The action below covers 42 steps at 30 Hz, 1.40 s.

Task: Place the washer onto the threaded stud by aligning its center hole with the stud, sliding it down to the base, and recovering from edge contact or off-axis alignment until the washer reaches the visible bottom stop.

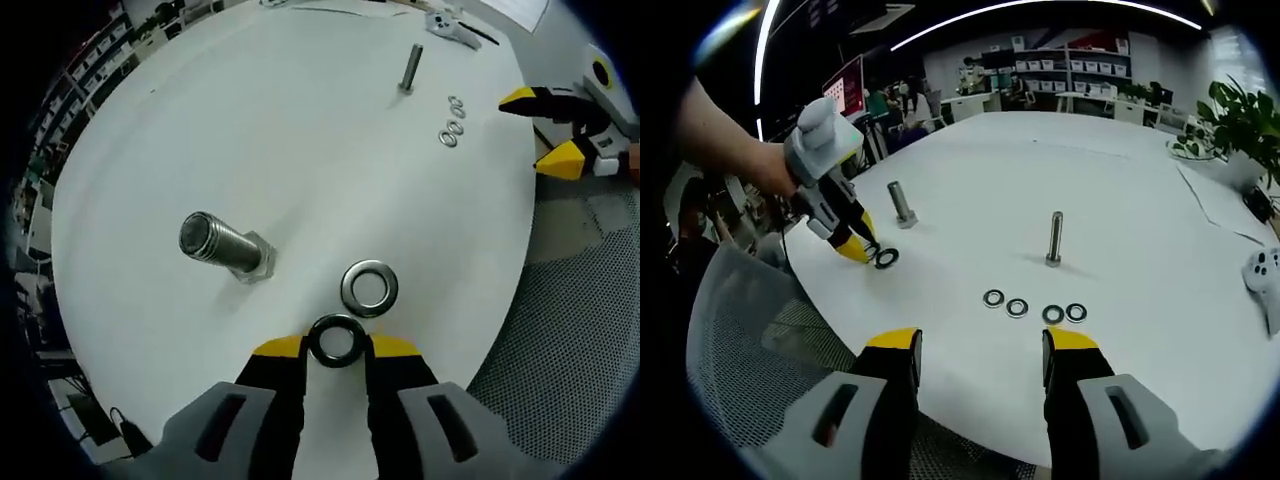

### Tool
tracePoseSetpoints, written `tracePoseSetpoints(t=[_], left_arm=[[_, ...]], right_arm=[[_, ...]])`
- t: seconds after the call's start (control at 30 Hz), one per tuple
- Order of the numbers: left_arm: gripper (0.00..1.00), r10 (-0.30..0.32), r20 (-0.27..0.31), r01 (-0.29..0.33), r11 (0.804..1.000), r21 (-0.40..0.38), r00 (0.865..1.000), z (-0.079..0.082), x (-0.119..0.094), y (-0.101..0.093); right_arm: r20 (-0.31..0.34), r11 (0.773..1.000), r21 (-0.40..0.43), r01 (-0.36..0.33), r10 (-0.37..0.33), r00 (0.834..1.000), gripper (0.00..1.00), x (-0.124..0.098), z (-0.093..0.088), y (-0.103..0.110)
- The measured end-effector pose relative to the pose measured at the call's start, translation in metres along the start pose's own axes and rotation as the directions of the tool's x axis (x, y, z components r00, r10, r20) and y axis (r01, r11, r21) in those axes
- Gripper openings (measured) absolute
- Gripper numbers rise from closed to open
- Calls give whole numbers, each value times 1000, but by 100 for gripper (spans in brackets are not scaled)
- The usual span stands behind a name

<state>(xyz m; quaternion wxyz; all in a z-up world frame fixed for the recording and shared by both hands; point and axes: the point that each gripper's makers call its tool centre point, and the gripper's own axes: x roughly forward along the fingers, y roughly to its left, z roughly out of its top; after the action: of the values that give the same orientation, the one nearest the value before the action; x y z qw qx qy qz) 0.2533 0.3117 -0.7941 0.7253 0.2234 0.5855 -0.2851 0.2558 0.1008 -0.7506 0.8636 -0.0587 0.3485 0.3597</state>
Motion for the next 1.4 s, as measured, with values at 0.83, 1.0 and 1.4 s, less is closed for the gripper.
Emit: tracePoseSetpoints(t=[0.83, 1.0, 1.4], left_arm=[[21, -14, -49, 17, 997, 69, 999, 0, 2, -1], [20, -4, -86, 8, 999, 44, 996, 0, 3, -1], [18, -3, -53, 6, 999, 51, 999, -1, 2, -2]], right_arm=[[-7, 1000, 8, 2, -2, 1000, 51, -1, -2, -2], [-11, 1000, 7, 4, -4, 1000, 51, -1, -3, -2], [-8, 1000, 15, 10, -10, 1000, 50, -1, -3, -3]])
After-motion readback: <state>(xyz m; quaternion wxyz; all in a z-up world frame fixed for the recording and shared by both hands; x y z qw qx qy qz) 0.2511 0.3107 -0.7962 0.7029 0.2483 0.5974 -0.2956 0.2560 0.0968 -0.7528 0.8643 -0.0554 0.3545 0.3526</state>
